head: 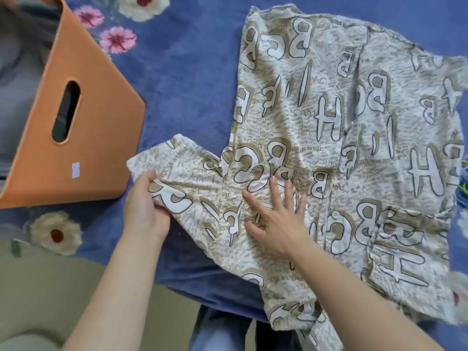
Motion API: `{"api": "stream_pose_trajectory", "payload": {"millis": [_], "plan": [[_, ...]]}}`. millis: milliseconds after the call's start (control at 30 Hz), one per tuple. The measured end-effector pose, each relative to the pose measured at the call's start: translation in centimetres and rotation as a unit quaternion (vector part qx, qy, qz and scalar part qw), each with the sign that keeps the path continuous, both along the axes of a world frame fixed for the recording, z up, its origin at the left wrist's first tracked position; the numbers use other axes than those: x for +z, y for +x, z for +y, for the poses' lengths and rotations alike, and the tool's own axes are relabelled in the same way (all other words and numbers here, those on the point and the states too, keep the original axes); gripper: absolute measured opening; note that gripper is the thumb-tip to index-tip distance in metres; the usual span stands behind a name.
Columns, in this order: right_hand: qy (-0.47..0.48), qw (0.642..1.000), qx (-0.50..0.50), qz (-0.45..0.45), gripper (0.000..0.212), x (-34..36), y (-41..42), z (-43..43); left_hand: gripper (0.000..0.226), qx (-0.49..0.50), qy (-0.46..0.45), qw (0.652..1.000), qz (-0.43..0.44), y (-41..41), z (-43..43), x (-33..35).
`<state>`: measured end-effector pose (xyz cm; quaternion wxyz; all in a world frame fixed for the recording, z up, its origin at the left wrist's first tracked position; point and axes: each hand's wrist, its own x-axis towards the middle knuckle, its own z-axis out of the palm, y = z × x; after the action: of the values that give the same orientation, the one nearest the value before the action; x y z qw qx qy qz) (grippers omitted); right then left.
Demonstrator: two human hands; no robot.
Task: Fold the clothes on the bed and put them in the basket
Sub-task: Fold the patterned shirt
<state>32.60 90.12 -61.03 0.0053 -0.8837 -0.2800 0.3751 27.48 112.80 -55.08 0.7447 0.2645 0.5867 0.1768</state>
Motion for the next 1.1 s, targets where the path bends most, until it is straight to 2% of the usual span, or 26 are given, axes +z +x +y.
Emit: {"api": "stream_pose_trajectory", "payload": {"millis": [33, 67, 100, 133, 200, 233, 267, 300, 333, 400, 433, 467, 500, 533, 567, 600, 700, 733, 767, 833, 900, 933, 1000, 1033, 1067, 1100], "plan": [[-0.006, 1.0, 0.002, 0.003, 0.064, 0.0, 0.0, 0.1, 0.011, 0.019, 0.078, 0.997, 0.015, -0.2, -1.0, 0.1], [-0.009, 1.0, 0.005, 0.01, 0.064, 0.0, 0.0, 0.1, 0.009, -0.004, 0.18, 0.983, 0.043, -0.3, -2.4, 0.6], [-0.006, 1.0, -0.001, 0.019, 0.065, 0.0, 0.0, 0.2, 0.009, -0.063, 0.29, 0.953, 0.065, -0.3, -4.0, 1.1], [0.006, 0.999, -0.013, 0.03, 0.065, -0.3, 0.1, 0.0, 0.006, -0.146, 0.383, 0.911, 0.053, -0.1, -5.6, 1.5], [0.092, 0.99, -0.103, 0.032, 0.054, -0.2, 0.3, -0.5, 0.008, -0.359, 0.484, 0.798, -0.019, -0.2, -8.6, 1.3], [0.185, 0.961, -0.202, 0.023, 0.037, 0.2, 0.5, -0.8, 0.007, -0.473, 0.512, 0.716, -0.046, -0.5, -9.6, 0.7], [0.267, 0.909, -0.319, 0.017, 0.017, 0.5, 0.6, -1.4, 0.008, -0.576, 0.519, 0.629, -0.052, -0.8, -10.2, 0.2], [0.315, 0.847, -0.428, 0.009, 0.019, 1.2, 0.9, -1.7, 0.011, -0.654, 0.505, 0.561, -0.052, -1.3, -10.5, -0.6], [0.334, 0.793, -0.51, 0.007, 0.025, 1.9, 1.4, -2.2, 0.011, -0.701, 0.482, 0.523, -0.054, -1.9, -10.7, -1.1], [0.344, 0.715, -0.608, 0.036, 0.023, 2.7, 2.3, -2.8, 0.017, -0.694, 0.499, 0.517, -0.047, -3.4, -10.9, -2.1], [0.339, 0.701, -0.624, 0.064, 0.028, 2.8, 2.6, -2.8, 0.03, -0.676, 0.523, 0.519, -0.017, -4.1, -10.7, -2.6], [0.318, 0.72, -0.61, 0.088, 0.035, 2.7, 2.8, -2.7, 0.043, -0.663, 0.537, 0.52, 0.03, -4.6, -10.5, -3.0], [0.29, 0.76, -0.573, 0.103, 0.038, 2.6, 2.8, -2.4, 0.053, -0.658, 0.538, 0.521, 0.075, -5.0, -10.0, -3.3], [0.256, 0.795, -0.54, 0.105, 0.039, 2.4, 2.8, -2.1, 0.058, -0.657, 0.539, 0.516, 0.104, -5.2, -9.5, -3.6], [0.232, 0.813, -0.525, 0.1, 0.038, 2.3, 2.9, -1.9, 0.059, -0.661, 0.536, 0.514, 0.11, -5.5, -9.1, -3.9], [0.231, 0.809, -0.531, 0.099, 0.035, 2.6, 2.9, -1.6, 0.058, -0.662, 0.541, 0.508, 0.1, -5.7, -8.8, -4.1], [0.278, 0.742, -0.606, 0.07, 0.02, 3.2, 3.1, -2.0, 0.04, -0.633, 0.607, 0.478, 0.045, -6.0, -8.0, -3.9], [0.274, 0.733, -0.62, 0.059, 0.018, 3.3, 2.9, -2.4, 0.038, -0.624, 0.625, 0.467, 0.032, -6.2, -8.0, -3.7], [0.253, 0.744, -0.616, 0.04, 0.018, 3.2, 2.5, -2.7, 0.038, -0.62, 0.638, 0.457, 0.025, -6.5, -7.9, -3.7], [0.199, 0.798, -0.568, -0.03, 0.023, 3.2, 1.2, -3.2, 0.039, -0.622, 0.645, 0.443, 0.033, -7.1, -7.9, -4.1], [0.203, 0.831, -0.504, -0.118, 0.022, 3.6, 0.0, -3.4, 0.038, -0.64, 0.631, 0.435, 0.053, -7.6, -7.7, -4.6], [0.217, 0.844, -0.474, -0.131, 0.019, 4.0, -0.5, -3.3, 0.037, -0.65, 0.619, 0.436, 0.058, -7.5, -7.7, -4.7], [0.207, 0.881, -0.419, -0.075, 0.013, 3.6, -1.3, -2.9, 0.033, -0.664, 0.6, 0.442, 0.059, -7.3, -7.8, -4.7], [0.179, 0.9, -0.397, -0.032, 0.017, 3.2, -1.8, -2.7, 0.031, -0.667, 0.594, 0.446, 0.055, -7.0, -8.0, -4.5], [0.156, 0.912, -0.379, -0.001, 0.021, 2.8, -2.3, -2.5, 0.029, -0.665, 0.59, 0.455, 0.051, -6.6, -8.1, -4.3], [0.156, 0.91, -0.384, 0.009, 0.019, 2.6, -2.6, -2.6, 0.028, -0.658, 0.588, 0.469, 0.043, -5.9, -8.3, -4.0]]}}
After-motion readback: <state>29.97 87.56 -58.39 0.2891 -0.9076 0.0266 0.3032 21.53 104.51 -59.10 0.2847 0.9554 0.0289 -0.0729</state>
